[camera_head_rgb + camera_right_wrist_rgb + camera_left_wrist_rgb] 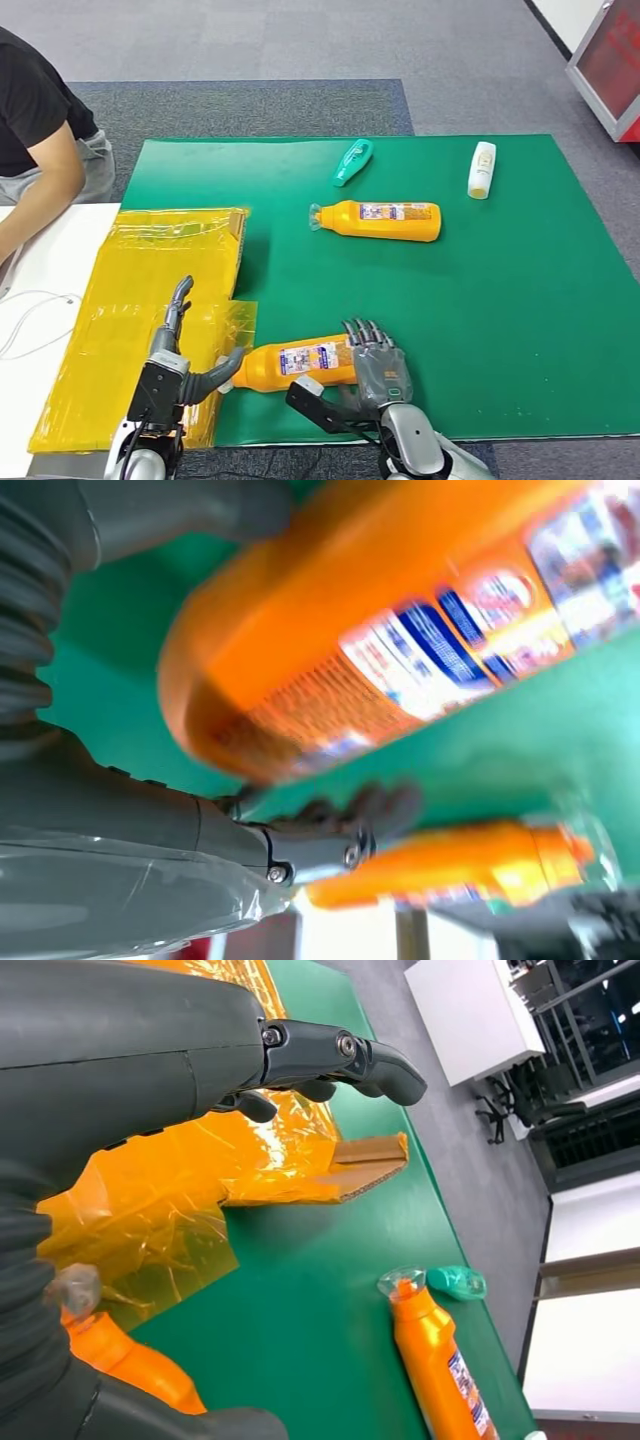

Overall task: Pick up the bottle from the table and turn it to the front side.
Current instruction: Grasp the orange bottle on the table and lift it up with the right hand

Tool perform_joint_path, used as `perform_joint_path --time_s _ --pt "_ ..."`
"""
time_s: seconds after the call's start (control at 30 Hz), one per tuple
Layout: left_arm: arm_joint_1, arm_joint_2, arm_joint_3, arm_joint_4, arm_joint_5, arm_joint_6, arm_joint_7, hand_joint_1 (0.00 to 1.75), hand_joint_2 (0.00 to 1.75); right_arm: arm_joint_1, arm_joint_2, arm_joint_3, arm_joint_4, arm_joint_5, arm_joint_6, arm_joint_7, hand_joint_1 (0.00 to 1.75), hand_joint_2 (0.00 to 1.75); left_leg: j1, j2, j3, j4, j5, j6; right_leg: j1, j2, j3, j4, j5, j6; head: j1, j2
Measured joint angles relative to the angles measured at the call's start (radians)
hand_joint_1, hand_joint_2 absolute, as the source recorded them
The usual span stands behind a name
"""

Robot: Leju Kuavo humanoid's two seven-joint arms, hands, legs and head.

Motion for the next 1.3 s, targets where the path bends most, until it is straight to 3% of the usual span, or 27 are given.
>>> perform_joint_path --time_s 0.2,0.47,0.97,1.3 --pt "-0.001 0.0 0.0 0.002 -0.004 -0.021 0.003 0.0 1.75 -0.079 -0.013 0.037 0.001 0.039 0.019 0.0 0.0 1.75 0.0 0.0 0.0 0.0 0.0 0.0 0.0 0.0 0.0 0.0 0.0 0.0 0.0 0.0" --pt "-0.007 0.0 0.002 0.011 -0.004 -0.042 0.005 0.0 1.75 -0.168 -0.019 0.088 0.002 0.04 0.126 0.0 0.0 1.75 0.0 0.0 0.0 0.0 0.001 0.0 0.0 0.0 0.0 0.0 0.0 0.0 0.0 0.0" --pt "-0.011 0.0 0.021 0.016 -0.009 -0.053 -0.002 0.0 1.75 -0.231 -0.035 0.163 0.027 -0.026 0.248 0.0 0.0 1.75 0.0 0.0 -0.001 0.0 0.001 0.001 0.0 0.0 0.0 0.0 0.0 0.0 0.0 0.0" --pt "-0.005 0.002 0.027 0.017 -0.009 -0.049 -0.003 0.0 1.75 -0.235 -0.038 0.177 0.052 -0.062 0.266 0.0 0.0 1.75 0.0 0.0 -0.001 0.0 0.001 0.001 0.0 -0.001 0.0 0.0 0.0 0.0 0.0 0.0"
